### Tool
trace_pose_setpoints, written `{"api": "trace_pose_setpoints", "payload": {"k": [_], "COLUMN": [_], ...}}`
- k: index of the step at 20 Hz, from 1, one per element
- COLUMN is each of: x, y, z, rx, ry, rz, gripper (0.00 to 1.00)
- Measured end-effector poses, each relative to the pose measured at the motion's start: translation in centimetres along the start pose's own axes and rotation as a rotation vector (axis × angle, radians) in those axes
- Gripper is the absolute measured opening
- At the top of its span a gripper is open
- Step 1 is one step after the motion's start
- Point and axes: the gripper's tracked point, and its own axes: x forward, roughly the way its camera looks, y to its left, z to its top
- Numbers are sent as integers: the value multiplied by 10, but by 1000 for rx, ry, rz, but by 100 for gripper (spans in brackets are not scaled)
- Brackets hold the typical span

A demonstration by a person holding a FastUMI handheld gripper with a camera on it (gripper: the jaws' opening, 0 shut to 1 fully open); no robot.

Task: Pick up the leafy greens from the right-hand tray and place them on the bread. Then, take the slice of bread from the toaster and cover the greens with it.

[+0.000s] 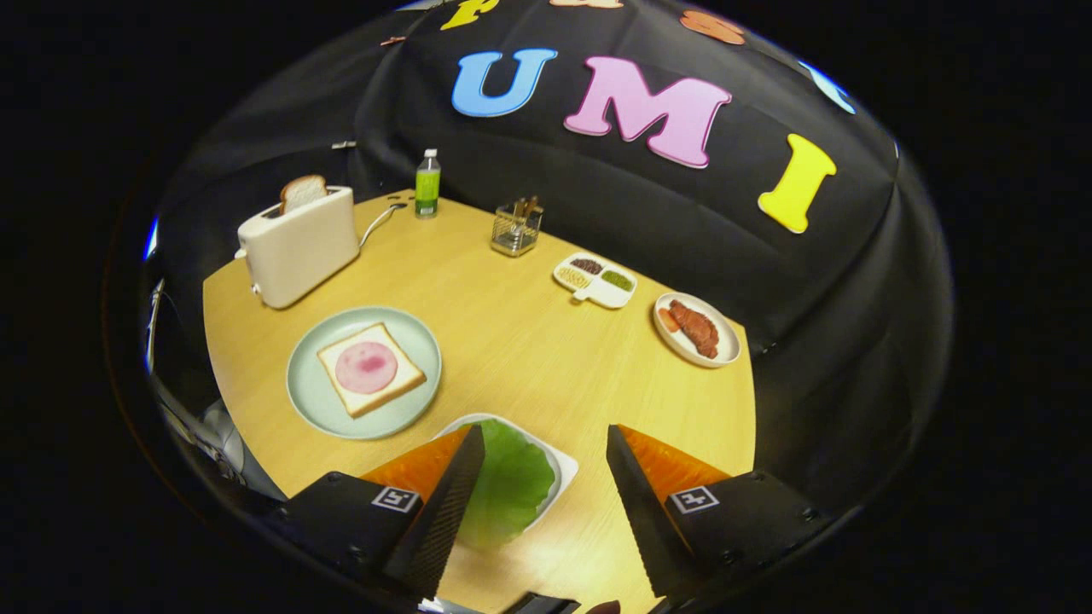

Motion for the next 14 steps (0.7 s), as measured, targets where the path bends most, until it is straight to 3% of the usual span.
{"api": "trace_pose_setpoints", "payload": {"k": [5,10,12,14], "x": [27,44,45,47], "y": [26,42,47,51], "z": [-43,-87,-99,-99], "rx": [-14,-24,-6,57], "ry": [122,284,330,339], "rz": [100,162,178,192], "gripper": [77,72,70,62]}}
